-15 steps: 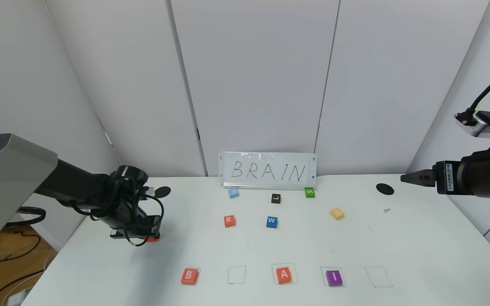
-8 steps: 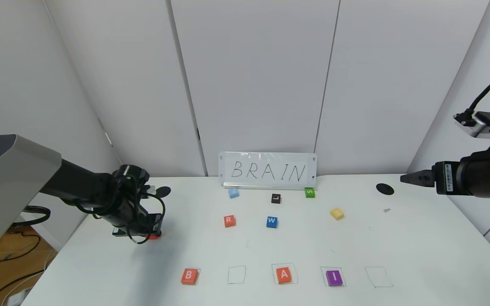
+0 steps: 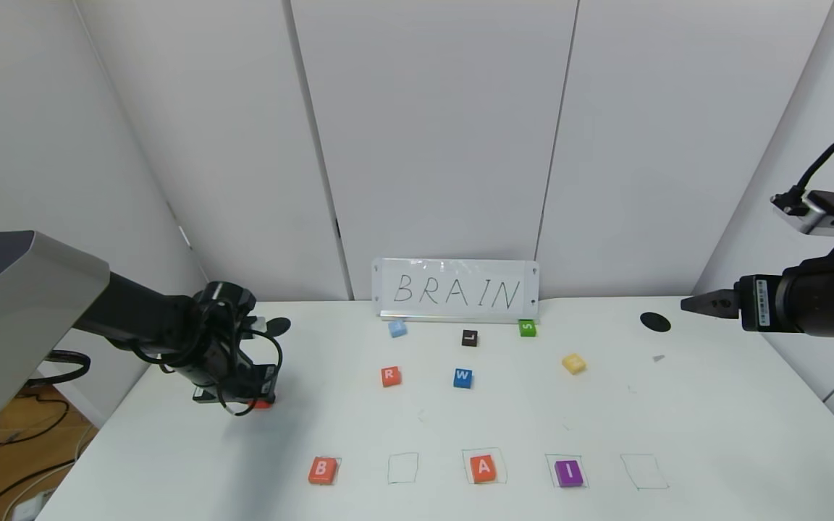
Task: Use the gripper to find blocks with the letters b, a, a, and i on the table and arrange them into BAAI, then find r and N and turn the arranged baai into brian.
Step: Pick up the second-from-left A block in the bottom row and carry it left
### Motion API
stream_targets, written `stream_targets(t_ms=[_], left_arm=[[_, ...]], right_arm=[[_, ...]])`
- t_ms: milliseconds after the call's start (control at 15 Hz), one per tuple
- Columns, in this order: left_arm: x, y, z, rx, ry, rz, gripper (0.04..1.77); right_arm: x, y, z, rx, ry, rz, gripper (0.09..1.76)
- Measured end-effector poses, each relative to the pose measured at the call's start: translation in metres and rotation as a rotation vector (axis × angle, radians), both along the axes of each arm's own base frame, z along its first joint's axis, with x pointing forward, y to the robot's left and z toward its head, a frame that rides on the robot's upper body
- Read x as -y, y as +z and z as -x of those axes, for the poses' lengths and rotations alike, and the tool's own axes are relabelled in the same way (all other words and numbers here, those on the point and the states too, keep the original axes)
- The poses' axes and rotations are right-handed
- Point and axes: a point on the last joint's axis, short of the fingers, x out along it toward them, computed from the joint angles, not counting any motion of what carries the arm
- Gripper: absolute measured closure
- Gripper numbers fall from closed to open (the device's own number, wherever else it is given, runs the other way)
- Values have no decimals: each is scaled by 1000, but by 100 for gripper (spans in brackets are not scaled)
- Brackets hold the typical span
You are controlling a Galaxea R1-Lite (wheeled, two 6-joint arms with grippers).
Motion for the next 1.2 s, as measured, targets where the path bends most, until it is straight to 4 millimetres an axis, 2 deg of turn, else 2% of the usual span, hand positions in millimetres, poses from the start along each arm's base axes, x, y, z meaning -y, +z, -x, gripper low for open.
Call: stream_targets(t_ms=[467,800,1000,1200], left_arm=[[0,0,0,-1,2,-3,129],[-1,0,0,0,4,-3,76],[-1,0,0,-1,4,-4,54],[-1,2,0,5,5,-6,40]], right_arm=[[0,-1,-1,-4,1,0,14],[0,-2,-1,-6,1,2,14],[-1,-2,-1,-7,1,2,14],[-1,-2,-1,-7,1,2,14]])
